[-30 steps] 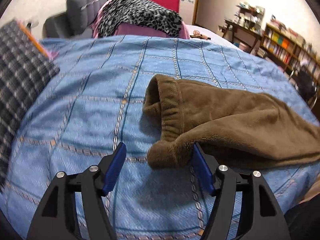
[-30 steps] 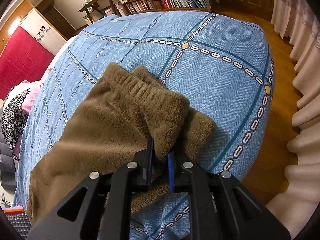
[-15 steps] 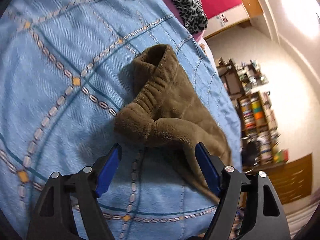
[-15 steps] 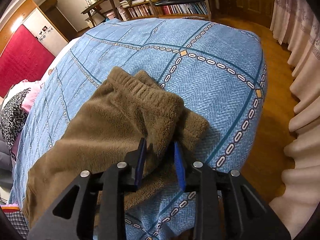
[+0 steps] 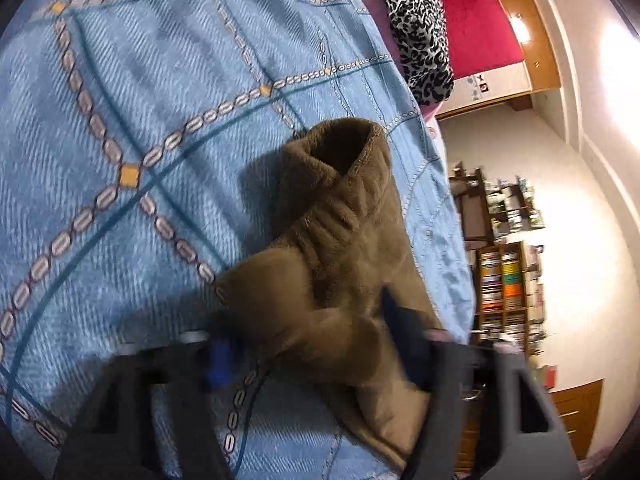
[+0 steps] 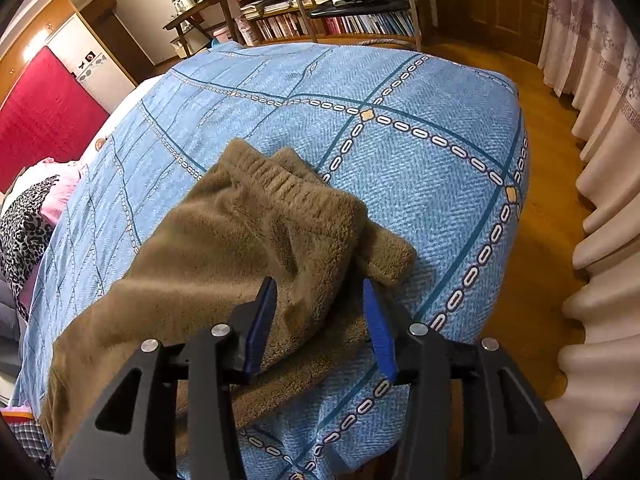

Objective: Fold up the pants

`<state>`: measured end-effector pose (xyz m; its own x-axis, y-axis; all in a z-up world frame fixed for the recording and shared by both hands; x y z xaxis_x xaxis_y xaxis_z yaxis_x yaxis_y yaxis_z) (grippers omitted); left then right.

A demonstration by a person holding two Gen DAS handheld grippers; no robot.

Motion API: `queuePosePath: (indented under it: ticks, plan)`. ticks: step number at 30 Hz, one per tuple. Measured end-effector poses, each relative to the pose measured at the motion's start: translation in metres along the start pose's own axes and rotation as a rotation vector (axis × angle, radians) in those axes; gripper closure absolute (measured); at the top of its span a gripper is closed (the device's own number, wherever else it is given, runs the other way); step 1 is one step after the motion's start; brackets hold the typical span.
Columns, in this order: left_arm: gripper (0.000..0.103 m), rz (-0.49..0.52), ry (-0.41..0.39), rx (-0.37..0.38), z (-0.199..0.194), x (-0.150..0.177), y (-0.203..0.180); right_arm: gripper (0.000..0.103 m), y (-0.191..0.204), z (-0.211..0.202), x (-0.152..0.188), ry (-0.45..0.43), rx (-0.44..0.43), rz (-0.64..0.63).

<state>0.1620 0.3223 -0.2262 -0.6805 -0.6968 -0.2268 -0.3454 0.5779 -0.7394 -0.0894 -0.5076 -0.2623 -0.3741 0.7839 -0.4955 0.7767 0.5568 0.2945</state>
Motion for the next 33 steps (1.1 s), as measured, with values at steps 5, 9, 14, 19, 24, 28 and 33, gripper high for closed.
queuePosePath:
  ticks: [5,9,14,19,24,28,33]
  plan:
    - [0.083,0.088,-0.043,-0.013,-0.004,-0.016,-0.024,0.058,0.003,0.007,0.002,0.005,0.010,-0.013]
    - [0.084,0.245,-0.107,0.023,-0.013,-0.034,-0.071,0.057,0.005,0.012,0.004,0.007,0.026,-0.022]
    - [0.084,0.408,-0.185,0.100,-0.022,-0.058,-0.131,0.058,0.004,0.012,0.004,0.004,0.043,-0.024]
    - [0.084,0.493,-0.168,0.029,-0.015,-0.065,-0.118,0.058,-0.001,0.009,0.007,0.007,0.041,-0.014]
    - [0.084,0.434,-0.075,-0.133,0.017,-0.051,-0.037,0.058,-0.002,0.014,0.007,0.016,0.043,-0.018]
    - [0.083,0.370,-0.056,-0.170,0.028,-0.042,0.002,0.058,-0.002,0.014,0.007,0.019,0.033,-0.017]
    - [0.050,0.354,-0.088,-0.263,0.017,-0.040,0.011,0.058,-0.002,0.012,0.005,0.003,-0.025,0.011]
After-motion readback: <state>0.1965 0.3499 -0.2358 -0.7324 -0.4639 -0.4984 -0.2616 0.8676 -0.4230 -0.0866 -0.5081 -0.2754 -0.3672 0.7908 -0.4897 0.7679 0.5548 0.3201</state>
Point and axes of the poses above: each gripper's, at about its wrist camera, not at the fingertips, and z roughly the way its jaws point, y to its left, x to its underside, the point moved 10 cm from there along z, roughly the way its jaws point, and after that the axes turned 4 degrees about -y, right-handed, at the moved point
